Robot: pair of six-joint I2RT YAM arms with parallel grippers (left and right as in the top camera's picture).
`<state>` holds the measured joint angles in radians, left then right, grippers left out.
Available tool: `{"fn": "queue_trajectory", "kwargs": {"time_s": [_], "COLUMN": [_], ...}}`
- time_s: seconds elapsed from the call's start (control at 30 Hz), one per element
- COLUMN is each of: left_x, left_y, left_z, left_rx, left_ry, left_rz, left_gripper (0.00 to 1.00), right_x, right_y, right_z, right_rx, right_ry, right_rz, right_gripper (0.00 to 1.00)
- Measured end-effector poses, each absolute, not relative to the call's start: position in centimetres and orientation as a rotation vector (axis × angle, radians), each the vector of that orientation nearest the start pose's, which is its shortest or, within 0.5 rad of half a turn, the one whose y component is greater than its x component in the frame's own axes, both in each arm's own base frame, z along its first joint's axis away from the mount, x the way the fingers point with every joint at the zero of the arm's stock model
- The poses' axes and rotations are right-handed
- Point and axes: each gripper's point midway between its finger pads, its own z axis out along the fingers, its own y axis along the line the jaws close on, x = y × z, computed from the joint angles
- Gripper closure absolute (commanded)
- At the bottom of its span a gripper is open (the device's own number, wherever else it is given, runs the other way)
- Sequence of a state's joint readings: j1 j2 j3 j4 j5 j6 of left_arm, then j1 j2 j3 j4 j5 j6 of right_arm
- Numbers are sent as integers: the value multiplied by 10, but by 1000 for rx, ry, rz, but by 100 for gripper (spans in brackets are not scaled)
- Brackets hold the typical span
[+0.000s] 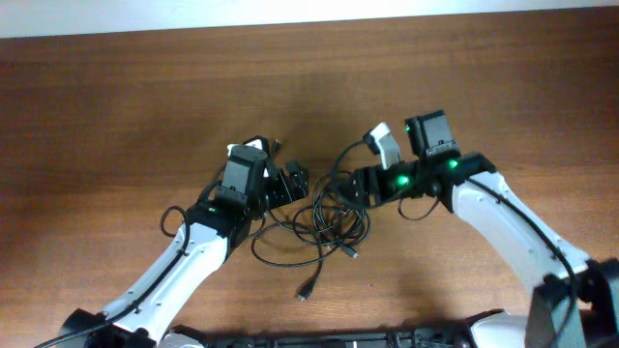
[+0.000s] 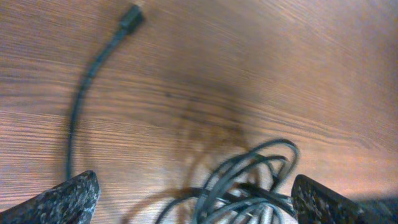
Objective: Untangle cables
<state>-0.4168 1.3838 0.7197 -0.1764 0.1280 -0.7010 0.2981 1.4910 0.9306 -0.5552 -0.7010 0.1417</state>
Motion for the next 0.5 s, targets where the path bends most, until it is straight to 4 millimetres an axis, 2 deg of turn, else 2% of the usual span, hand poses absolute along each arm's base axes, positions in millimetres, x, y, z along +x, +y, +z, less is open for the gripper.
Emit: {"fn": "queue_trajectory", "kwargs": {"time_s": [0.1,0.13,0.17,0.23,0.27,0.37,0.5], "left_x": [331,333,334,333,330,318,298], "left_y": [-154,-150,-147,-144,-143,-148,-178], "left_z": [86,86,86,84,81,75,76], "left_rx": [-333,-342,-350,-358,-358,-281,117], "left_ry": [2464,2456,2450,2457,2474,2537,2577], "left_rz": [-544,-519,-499,-476,-469,-485,-638], "left_gripper": [1,1,1,1,1,1,1], "right_x": [261,253,246,247,251,262,270], "right_y": [221,229,234,229,225,215,227], "right_z": [105,102,95,82,81,79,88], "right_rx": [-611,-681,-742,-755,-734,-640,-610], "right_ry": [2650,2650,2662,2685,2687,2692,2650], "right_rz": [955,913,823,580,517,412,483], "right_gripper": [24,27,39,81,96,96,96]}}
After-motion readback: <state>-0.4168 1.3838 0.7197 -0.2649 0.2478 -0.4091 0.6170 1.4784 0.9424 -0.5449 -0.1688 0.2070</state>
